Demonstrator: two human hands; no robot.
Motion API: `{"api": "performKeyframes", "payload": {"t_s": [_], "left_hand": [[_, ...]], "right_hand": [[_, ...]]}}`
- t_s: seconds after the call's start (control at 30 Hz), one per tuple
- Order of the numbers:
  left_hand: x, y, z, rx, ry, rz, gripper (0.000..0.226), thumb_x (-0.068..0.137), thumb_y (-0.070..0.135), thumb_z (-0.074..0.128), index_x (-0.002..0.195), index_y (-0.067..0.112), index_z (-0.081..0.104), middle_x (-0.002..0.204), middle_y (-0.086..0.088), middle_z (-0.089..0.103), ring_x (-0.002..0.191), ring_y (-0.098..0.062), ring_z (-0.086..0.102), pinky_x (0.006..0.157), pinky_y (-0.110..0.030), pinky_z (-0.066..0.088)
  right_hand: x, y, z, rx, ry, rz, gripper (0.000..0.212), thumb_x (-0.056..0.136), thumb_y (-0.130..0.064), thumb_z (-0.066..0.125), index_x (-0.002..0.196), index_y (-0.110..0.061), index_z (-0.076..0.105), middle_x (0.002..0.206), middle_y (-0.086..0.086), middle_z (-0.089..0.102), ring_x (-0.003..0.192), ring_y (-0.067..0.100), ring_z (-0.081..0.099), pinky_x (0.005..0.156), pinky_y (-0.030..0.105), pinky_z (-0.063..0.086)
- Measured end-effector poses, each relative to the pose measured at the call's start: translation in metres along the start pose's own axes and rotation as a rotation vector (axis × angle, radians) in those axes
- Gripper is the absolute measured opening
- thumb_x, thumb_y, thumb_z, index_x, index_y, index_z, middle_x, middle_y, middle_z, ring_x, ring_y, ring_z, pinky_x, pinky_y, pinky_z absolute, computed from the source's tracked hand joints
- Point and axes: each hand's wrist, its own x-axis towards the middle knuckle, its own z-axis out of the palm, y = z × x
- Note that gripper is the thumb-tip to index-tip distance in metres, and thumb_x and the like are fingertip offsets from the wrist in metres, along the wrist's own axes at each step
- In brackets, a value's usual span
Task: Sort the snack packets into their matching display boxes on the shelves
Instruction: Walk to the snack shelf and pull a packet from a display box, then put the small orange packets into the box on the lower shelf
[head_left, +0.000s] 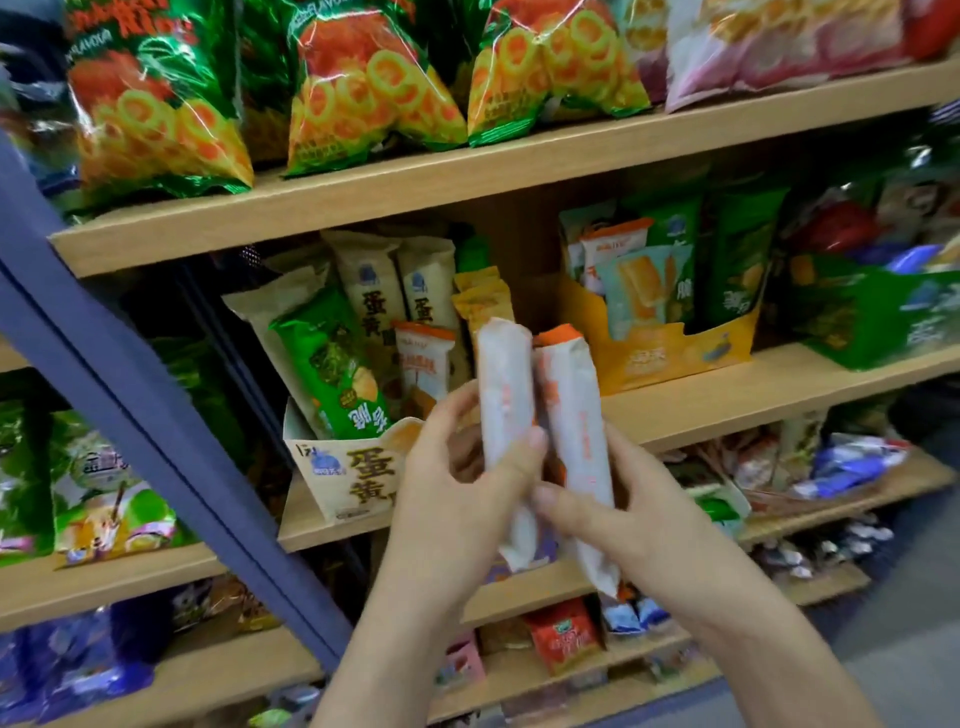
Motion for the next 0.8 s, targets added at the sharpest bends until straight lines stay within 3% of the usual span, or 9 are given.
{"api": "performKeyframes", "payload": {"t_s": [0.07, 0.1, 0.2, 0.33, 0.47, 0.6, 0.7, 0.8], "left_hand": [[0.002, -0.002, 0.000, -0.241, 0.078, -0.127, 0.020, 0.091, 0.021, 0.059, 0.109, 0.016, 0.064, 0.096, -0.009, 0.075, 0.084, -0.024, 0.072, 0.068, -0.038, 0.061], [0.001, -0.003, 0.000, -0.324, 0.109, -0.170, 0.015, 0.095, 0.016, 0.054, 0.101, 0.013, 0.066, 0.090, -0.011, 0.075, 0.077, -0.025, 0.072, 0.064, -0.037, 0.060], [-0.005, -0.006, 0.001, -0.354, 0.120, -0.244, 0.020, 0.097, 0.016, 0.048, 0.096, 0.010, 0.067, 0.082, -0.014, 0.074, 0.070, -0.026, 0.072, 0.061, -0.038, 0.059], [-0.016, -0.006, 0.002, -0.324, 0.027, -0.226, 0.027, 0.089, 0.031, 0.052, 0.095, 0.012, 0.069, 0.091, -0.016, 0.075, 0.082, -0.031, 0.073, 0.072, -0.046, 0.060], [-0.020, -0.010, 0.013, -0.354, -0.041, -0.206, 0.030, 0.087, 0.030, 0.053, 0.104, 0.012, 0.069, 0.097, -0.014, 0.075, 0.085, -0.027, 0.073, 0.066, -0.034, 0.061], [-0.022, -0.024, 0.022, -0.329, -0.014, -0.190, 0.028, 0.090, 0.031, 0.054, 0.109, 0.015, 0.067, 0.098, -0.010, 0.075, 0.087, -0.025, 0.073, 0.068, -0.033, 0.061], [-0.028, -0.039, 0.035, -0.329, 0.005, -0.210, 0.028, 0.087, 0.032, 0.054, 0.104, 0.016, 0.069, 0.094, -0.009, 0.076, 0.080, -0.022, 0.074, 0.061, -0.028, 0.059], [-0.033, -0.058, 0.056, -0.308, 0.027, -0.243, 0.030, 0.082, 0.035, 0.057, 0.106, 0.022, 0.069, 0.098, -0.005, 0.076, 0.086, -0.023, 0.073, 0.066, -0.032, 0.060]], "right_hand": [[-0.003, 0.002, -0.006, 0.175, 0.023, 0.049, 0.045, 0.081, -0.024, 0.075, 0.124, -0.022, 0.061, 0.111, 0.001, 0.075, 0.101, 0.019, 0.072, 0.080, 0.031, 0.059], [-0.004, 0.006, -0.010, 0.279, 0.054, 0.077, 0.040, 0.082, -0.021, 0.075, 0.120, -0.015, 0.063, 0.108, 0.007, 0.075, 0.098, 0.024, 0.073, 0.078, 0.035, 0.061], [-0.008, 0.011, -0.014, 0.361, 0.132, 0.106, 0.041, 0.079, -0.026, 0.062, 0.117, -0.009, 0.066, 0.106, 0.012, 0.075, 0.097, 0.029, 0.073, 0.080, 0.039, 0.061], [-0.015, 0.010, -0.013, 0.251, 0.205, 0.001, 0.049, 0.084, -0.030, 0.059, 0.132, -0.030, 0.055, 0.115, -0.006, 0.073, 0.104, 0.017, 0.071, 0.081, 0.034, 0.060], [-0.017, 0.007, -0.007, 0.096, 0.292, -0.140, 0.063, 0.088, -0.029, 0.059, 0.132, -0.064, 0.031, 0.119, -0.021, 0.068, 0.104, 0.004, 0.069, 0.075, 0.026, 0.060], [-0.023, 0.019, -0.007, 0.077, 0.299, -0.126, 0.061, 0.089, -0.036, 0.055, 0.144, -0.053, 0.031, 0.122, -0.014, 0.069, 0.107, 0.011, 0.069, 0.082, 0.032, 0.060], [-0.036, 0.032, -0.009, 0.167, 0.233, -0.001, 0.058, 0.084, -0.036, 0.063, 0.133, -0.054, 0.040, 0.119, -0.011, 0.071, 0.105, 0.014, 0.070, 0.080, 0.030, 0.059], [-0.052, 0.049, -0.021, 0.064, 0.193, 0.081, 0.082, 0.077, -0.034, 0.083, 0.139, -0.056, 0.034, 0.124, -0.010, 0.067, 0.111, 0.014, 0.067, 0.090, 0.034, 0.056]]}}
